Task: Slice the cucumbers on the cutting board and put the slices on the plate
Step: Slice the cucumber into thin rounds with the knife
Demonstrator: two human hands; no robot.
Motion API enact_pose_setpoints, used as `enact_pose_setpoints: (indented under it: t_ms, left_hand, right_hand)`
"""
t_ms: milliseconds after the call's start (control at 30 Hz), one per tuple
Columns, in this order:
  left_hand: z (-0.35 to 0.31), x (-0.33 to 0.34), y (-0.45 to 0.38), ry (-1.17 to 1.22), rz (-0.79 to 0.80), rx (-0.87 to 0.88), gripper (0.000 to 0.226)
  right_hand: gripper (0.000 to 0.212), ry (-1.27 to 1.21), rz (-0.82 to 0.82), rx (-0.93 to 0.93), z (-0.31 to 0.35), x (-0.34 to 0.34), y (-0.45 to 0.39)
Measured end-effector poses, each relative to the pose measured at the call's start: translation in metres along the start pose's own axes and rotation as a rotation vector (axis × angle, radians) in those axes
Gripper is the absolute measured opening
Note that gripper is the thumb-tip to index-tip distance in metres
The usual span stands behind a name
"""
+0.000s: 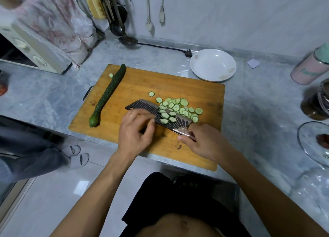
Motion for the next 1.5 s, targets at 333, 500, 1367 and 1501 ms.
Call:
enact_pose_setpoints:
  t_ms: [333, 500, 1367, 1501]
  left_hand:
    - [0.039, 0.067, -0.012, -0.057, 0.671, -0.011, 0.040]
    - [0.059, 0.094, -0.030, -0.183, 0.950, -0.018, 0.049]
    - [0.023, 0.083, -0.049, 0.070, 0.875, 0.140, 0.042]
    - [0.043, 0.021, -0.054, 0.234, 0.512, -0.014, 0.027]
  right_hand:
    - [0.052, 0.213, 0.045, -0.014, 0.025, 0.021, -0.025]
    - [0.054, 0.262, 0.031, 0.009, 0.036, 0.021, -0.033]
    - [0.046, 0.179, -0.067, 0.331, 0.054, 0.020, -0.008]
    - [0.044, -0.008, -0.111, 0.396, 0.044, 0.020, 0.006]
Point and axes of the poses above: each hand's wrist, its own y-axis away from the middle knuckle, its own x-axis out of the palm, z = x × y, the point moved 10 cm from there along -y, towards the middle knuckle, and after that the axes turned 10 degrees about -y, right-handed, at the moved point
